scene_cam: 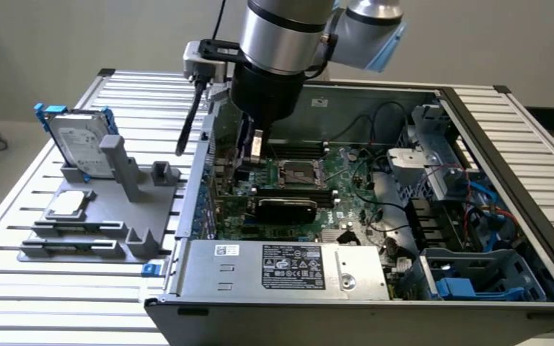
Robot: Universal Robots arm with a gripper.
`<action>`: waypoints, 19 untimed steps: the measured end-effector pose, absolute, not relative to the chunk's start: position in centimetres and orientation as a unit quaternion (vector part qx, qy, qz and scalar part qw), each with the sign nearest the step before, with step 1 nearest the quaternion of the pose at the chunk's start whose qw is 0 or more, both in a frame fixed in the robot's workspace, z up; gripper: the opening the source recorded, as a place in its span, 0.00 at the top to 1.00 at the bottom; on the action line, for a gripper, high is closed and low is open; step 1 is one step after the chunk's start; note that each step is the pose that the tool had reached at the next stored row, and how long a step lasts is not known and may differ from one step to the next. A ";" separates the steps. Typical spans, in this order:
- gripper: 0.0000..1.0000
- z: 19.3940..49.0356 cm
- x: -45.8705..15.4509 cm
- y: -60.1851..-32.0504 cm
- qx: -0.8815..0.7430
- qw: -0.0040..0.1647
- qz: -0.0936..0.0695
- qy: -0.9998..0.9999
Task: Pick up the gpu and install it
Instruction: 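Press down on the gpu until it lock into place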
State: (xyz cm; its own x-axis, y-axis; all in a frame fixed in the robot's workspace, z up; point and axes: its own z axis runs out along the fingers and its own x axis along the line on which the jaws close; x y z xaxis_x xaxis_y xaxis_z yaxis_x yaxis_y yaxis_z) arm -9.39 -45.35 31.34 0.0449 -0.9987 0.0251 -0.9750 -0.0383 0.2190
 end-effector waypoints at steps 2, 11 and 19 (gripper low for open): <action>0.89 31.4 -8.9 -45.4 0.718 0.086 -0.065 -0.688; 0.89 31.3 -7.9 -45.4 0.720 0.055 -0.032 -0.691; 0.89 31.4 -7.8 -45.4 0.720 0.052 -0.030 -0.691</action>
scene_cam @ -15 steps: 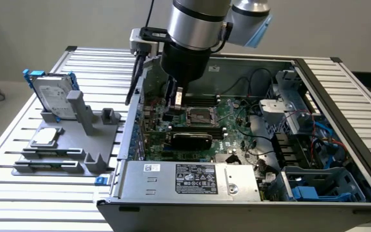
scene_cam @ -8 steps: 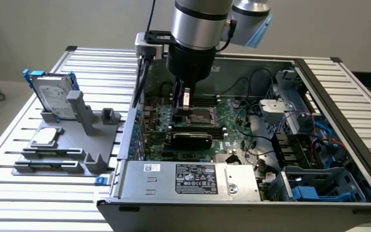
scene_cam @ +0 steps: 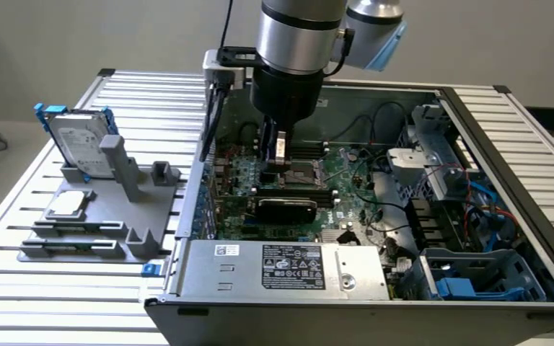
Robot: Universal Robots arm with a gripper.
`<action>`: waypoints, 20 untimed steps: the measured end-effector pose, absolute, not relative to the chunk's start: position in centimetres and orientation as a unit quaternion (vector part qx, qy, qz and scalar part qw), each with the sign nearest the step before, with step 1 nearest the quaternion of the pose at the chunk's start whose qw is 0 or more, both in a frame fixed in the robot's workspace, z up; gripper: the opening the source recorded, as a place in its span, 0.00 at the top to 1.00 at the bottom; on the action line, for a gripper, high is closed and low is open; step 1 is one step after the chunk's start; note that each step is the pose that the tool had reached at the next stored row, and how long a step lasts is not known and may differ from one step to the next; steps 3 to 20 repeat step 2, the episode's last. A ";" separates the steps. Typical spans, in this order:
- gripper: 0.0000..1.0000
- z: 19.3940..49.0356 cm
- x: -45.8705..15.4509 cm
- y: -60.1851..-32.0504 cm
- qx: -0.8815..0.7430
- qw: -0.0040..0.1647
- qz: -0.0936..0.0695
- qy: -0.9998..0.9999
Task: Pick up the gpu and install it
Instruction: 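Press down on the gpu until it lock into place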
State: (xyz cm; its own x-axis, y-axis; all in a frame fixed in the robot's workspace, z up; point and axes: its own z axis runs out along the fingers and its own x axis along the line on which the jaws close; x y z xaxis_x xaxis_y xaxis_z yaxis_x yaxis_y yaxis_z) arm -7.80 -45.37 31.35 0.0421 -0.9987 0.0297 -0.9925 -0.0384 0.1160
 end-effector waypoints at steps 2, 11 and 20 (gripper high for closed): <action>0.89 31.4 -7.8 -45.4 0.720 0.052 -0.030 -0.691; 0.89 31.4 -7.8 -45.4 0.720 0.052 -0.030 -0.691; 0.89 31.4 -7.8 -45.4 0.720 0.052 -0.030 -0.691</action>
